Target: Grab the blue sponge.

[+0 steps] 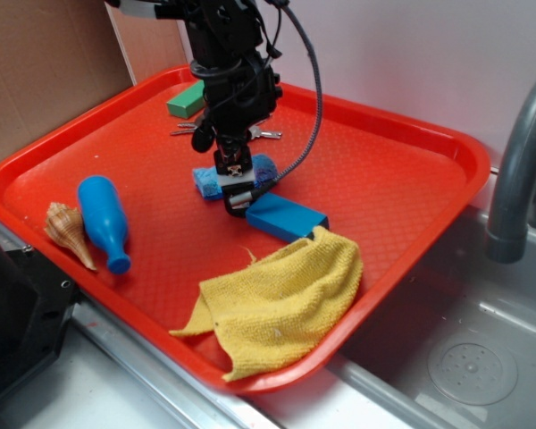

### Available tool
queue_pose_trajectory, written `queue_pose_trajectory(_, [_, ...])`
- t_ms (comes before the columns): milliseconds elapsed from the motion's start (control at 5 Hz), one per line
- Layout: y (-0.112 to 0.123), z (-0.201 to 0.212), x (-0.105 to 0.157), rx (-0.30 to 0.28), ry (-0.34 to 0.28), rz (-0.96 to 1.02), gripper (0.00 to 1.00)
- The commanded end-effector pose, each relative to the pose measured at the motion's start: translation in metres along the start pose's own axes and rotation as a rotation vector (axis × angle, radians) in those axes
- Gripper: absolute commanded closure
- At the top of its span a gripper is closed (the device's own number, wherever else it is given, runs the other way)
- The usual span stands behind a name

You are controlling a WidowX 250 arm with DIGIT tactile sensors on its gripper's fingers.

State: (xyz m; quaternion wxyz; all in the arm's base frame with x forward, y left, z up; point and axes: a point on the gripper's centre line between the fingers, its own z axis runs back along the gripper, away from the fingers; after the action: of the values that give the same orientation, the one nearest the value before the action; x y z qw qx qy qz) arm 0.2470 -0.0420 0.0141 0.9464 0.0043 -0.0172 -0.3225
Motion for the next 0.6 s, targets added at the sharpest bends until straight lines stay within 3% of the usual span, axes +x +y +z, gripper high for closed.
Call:
queue_pose_trajectory(0, [0.001, 0.053, -0.032, 0.081, -0.066, 0.100, 1.00])
queue_pose_trajectory(200, [0.016, 0.088, -0.070, 0.133, -0.114, 0.222, 1.00])
queue_pose_trajectory(400, [0.023, 0.118, -0.087, 0.242, -0.065, 0.380, 1.00])
